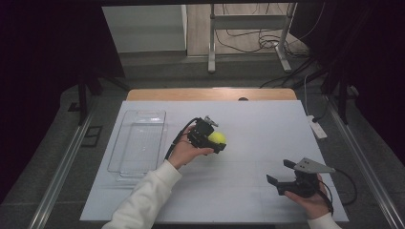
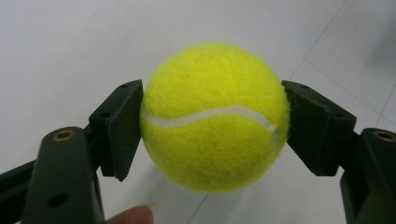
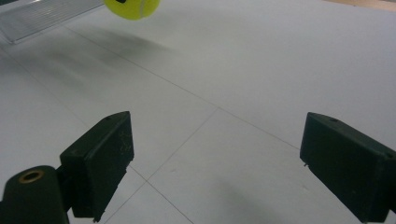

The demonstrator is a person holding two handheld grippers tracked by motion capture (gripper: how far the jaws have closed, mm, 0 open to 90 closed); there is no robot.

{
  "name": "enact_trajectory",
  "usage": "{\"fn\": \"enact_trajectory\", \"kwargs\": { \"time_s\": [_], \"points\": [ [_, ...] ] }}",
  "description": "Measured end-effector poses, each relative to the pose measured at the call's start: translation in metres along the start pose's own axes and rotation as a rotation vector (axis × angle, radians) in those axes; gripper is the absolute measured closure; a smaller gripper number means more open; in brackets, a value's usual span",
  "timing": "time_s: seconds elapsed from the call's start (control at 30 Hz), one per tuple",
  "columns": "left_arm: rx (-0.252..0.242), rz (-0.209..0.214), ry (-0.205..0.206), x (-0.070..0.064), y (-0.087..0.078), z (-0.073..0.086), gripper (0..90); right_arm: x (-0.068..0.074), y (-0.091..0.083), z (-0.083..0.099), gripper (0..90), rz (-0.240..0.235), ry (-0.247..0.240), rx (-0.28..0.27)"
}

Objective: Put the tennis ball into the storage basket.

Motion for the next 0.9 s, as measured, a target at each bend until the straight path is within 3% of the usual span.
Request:
{"fn": "enact_trajectory", "kwargs": {
  "time_s": [0.53,0.9],
  "points": [
    [0.000,-0.004,0.004,0.006,-0.004,0.009,26.5,-0.001,0.000,0.001,10.0,0.001,0.003,-0.001],
    [-0.033,-0.020,-0.024,0.014,-0.015,0.007,26.5,-0.001,0.000,0.001,10.0,0.000,0.001,0.000]
  ]
}}
Point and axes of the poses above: each handheld gripper's, and its own axes: y roughly forward along the jaws, z roughly out of its underside, x roughly to its left, the point moved 9 cm from there along y, roughly forward along the jaws, and after that the axes turned 13 degrees about -z, right-handed, at the moved point
